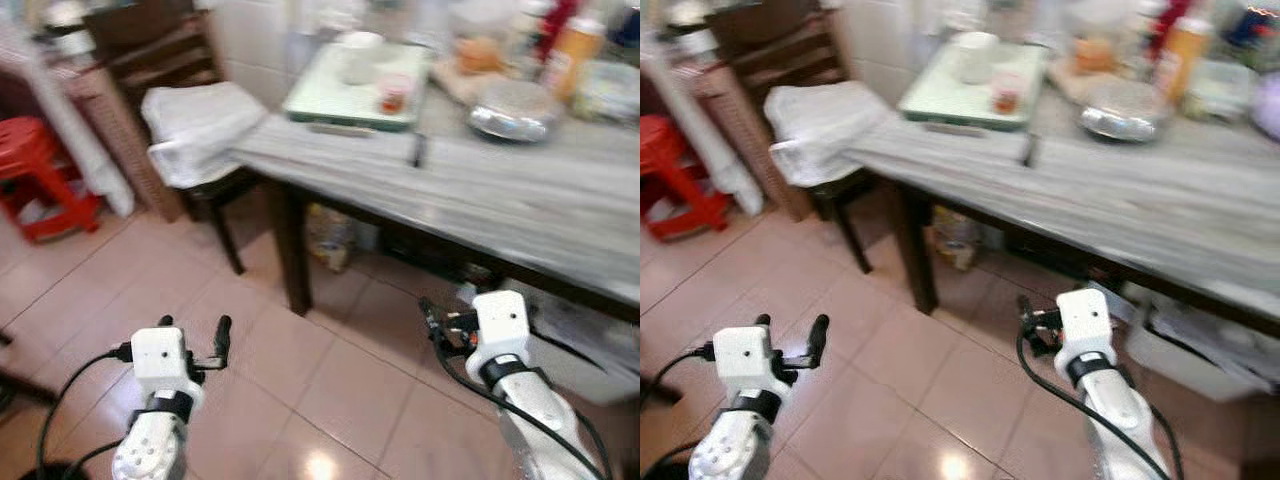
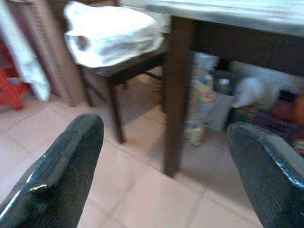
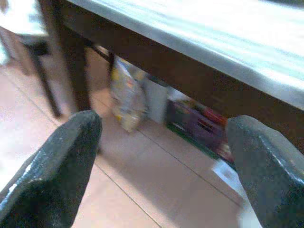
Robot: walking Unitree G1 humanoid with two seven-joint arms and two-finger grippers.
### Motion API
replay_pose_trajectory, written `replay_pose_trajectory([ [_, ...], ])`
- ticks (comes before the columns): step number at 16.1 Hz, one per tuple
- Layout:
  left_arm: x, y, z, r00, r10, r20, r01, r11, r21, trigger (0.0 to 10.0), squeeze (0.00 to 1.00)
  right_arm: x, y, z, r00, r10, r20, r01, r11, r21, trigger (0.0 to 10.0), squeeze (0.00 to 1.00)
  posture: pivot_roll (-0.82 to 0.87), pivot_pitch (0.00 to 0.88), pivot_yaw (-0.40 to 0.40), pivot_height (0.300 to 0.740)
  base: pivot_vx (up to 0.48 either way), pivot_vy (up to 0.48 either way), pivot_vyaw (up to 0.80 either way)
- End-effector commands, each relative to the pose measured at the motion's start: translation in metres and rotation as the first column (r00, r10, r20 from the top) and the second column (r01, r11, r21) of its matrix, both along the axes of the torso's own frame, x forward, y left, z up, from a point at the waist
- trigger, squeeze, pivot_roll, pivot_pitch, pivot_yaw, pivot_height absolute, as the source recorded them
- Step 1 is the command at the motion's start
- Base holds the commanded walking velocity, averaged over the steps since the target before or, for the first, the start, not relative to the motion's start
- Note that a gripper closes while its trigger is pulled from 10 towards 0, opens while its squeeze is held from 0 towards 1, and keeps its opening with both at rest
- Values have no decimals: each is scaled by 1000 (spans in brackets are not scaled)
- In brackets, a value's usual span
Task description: Setting the table
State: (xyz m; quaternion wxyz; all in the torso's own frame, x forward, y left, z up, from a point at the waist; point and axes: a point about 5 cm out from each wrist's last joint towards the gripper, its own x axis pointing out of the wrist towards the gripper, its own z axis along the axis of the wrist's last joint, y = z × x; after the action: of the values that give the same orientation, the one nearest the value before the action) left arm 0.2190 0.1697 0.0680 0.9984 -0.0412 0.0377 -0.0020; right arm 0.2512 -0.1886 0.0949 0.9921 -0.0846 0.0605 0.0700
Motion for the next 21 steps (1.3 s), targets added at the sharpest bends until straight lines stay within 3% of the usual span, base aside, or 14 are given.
replay_pose_trajectory([
  [1, -1, 4, -2, 1000, 7, -20, -7, 1000, 6, 10000, 0, 0, 2, 4, 1000, 8, 10, -8, 1000, 12, 10000, 0, -113, 115, 71, 740, 0, 0, -738],
  [3, -1, 3, -3, 1000, 14, -24, -14, 1000, 1, 10000, 0, 0, 3, 5, 1000, 16, 6, -16, 1000, 6, 10000, 0, -112, 114, 67, 740, 0, 0, -703],
  [11, 3, 10, -6, 996, 72, -51, -75, 996, -47, 10000, 0, 3, 7, 4, 1000, 28, 5, -28, 999, 17, 10000, 0, -109, 109, 64, 740, 0, 0, 0],
  [21, 6, 15, -7, 992, 96, -83, -100, 994, -38, 10000, 0, 6, 8, 4, 1000, 18, -5, -18, 999, 36, 10000, 0, -106, 108, 69, 740, -48, 0, 0],
])
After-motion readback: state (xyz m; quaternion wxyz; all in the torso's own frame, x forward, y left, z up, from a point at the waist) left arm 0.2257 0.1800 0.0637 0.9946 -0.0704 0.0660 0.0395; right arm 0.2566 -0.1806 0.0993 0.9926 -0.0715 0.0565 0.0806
